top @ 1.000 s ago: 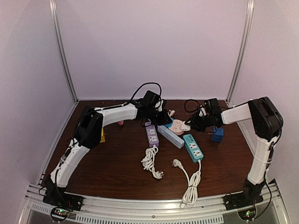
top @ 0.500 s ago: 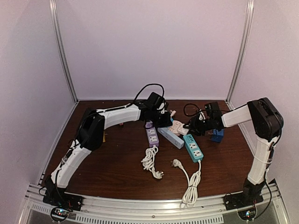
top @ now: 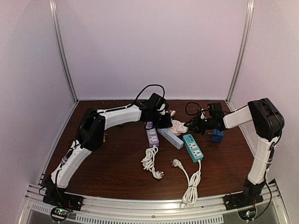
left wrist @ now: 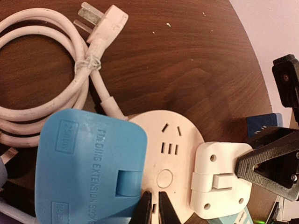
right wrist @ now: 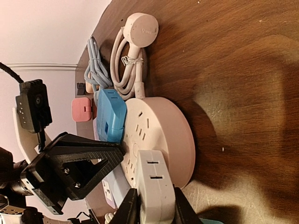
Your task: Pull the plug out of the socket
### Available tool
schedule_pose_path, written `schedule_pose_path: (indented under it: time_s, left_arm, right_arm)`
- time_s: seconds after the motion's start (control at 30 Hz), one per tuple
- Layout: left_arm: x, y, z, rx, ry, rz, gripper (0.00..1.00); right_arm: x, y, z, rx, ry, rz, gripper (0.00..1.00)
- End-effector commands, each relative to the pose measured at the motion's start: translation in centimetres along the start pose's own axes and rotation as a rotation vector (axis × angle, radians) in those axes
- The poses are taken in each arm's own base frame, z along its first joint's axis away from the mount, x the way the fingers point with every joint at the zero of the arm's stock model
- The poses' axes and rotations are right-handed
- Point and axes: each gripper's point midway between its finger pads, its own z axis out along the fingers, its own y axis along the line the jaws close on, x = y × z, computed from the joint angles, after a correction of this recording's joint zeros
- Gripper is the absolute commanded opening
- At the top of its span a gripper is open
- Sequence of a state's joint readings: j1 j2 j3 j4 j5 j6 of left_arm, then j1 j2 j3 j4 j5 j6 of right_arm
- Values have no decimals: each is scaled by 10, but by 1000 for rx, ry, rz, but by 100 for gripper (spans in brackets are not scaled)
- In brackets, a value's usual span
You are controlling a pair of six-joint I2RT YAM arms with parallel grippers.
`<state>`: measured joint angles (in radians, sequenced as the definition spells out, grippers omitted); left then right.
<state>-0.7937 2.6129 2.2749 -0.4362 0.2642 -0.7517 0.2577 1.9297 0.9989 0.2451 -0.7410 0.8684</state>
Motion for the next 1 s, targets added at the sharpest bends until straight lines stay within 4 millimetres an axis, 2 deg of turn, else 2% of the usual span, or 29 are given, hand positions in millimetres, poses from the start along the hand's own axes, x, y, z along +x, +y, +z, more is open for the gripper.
schedule_pose_path:
  time_s: [0.0, 0.33, 0.5, 0.7, 0.97]
  left_arm:
    - [17, 12, 15, -48, 27, 20, 8]
    - [37, 14, 31, -108, 56, 71, 8]
    - [50, 23, 39, -129, 97, 65, 8]
    - [58, 36, 40, -181, 122, 59, 8]
    - [68, 41, 41, -196, 152, 52, 8]
  right_arm:
    - [9, 0, -2, -29, 27, 27, 20]
    - [12, 7, 0, -93, 48, 67, 12]
    - [11, 12, 0, -130, 43, 92, 11]
    - [7, 20, 0, -173, 35, 106, 10]
    - [2, 40, -5, -269, 21, 117, 10]
